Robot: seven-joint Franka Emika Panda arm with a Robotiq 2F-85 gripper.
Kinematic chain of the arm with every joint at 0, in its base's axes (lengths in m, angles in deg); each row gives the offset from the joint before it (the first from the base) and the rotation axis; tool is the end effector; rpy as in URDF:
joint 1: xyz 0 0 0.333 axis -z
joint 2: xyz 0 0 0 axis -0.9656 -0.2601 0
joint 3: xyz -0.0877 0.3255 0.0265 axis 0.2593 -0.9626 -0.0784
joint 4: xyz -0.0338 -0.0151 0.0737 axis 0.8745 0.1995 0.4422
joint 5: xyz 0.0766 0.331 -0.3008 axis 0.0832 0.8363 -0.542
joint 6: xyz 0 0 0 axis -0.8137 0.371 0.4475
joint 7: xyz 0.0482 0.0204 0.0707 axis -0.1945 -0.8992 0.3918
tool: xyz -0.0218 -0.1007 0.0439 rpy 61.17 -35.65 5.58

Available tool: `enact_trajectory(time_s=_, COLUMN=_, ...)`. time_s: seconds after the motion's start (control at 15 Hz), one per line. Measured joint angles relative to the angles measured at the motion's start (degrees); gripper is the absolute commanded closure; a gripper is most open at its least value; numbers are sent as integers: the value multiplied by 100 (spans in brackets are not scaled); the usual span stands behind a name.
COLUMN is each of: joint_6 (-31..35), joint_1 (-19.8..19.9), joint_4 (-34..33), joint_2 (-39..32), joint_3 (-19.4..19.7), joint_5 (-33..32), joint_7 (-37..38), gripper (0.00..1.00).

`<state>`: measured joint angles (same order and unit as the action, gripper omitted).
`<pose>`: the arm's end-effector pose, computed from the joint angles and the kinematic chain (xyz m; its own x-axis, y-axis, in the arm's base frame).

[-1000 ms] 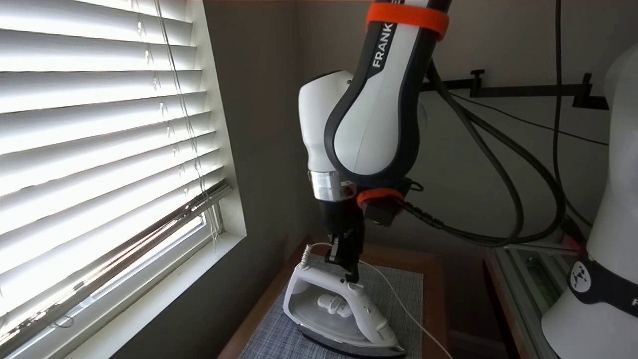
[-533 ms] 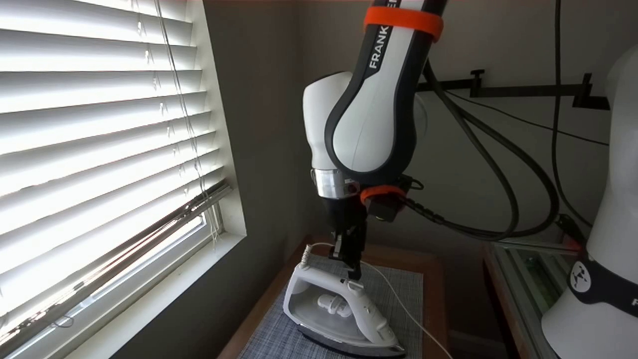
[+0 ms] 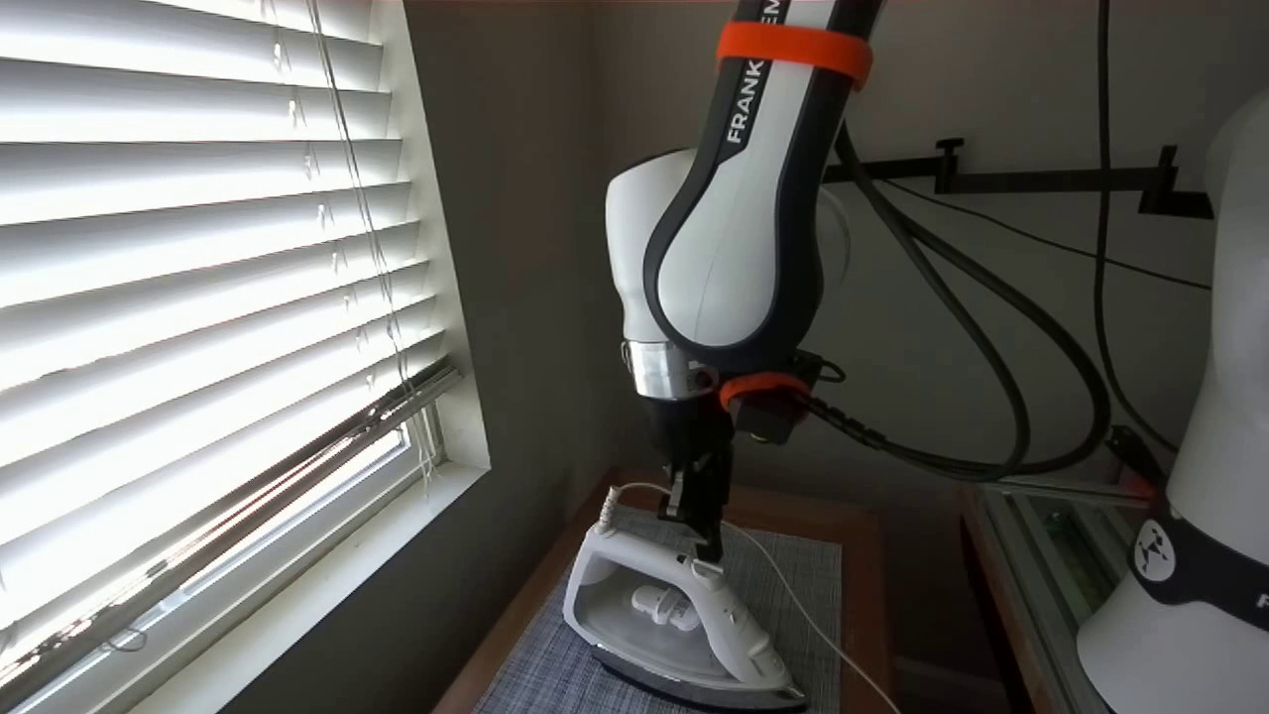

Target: Press a button on the pressing iron

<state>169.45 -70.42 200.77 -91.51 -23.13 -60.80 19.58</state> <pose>0.3864 -0.0556 0.1314 0.9825 -0.1489 -0.1120 -0.1512 -0.9884 -0.0124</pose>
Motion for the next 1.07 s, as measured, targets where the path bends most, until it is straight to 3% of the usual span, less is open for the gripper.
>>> enact_trajectory(time_s=1.07, joint_6=146, joint_1=-2, joint_4=9, joint_2=-56, joint_3=-56, joint_5=506, joint_7=3, gripper=100)
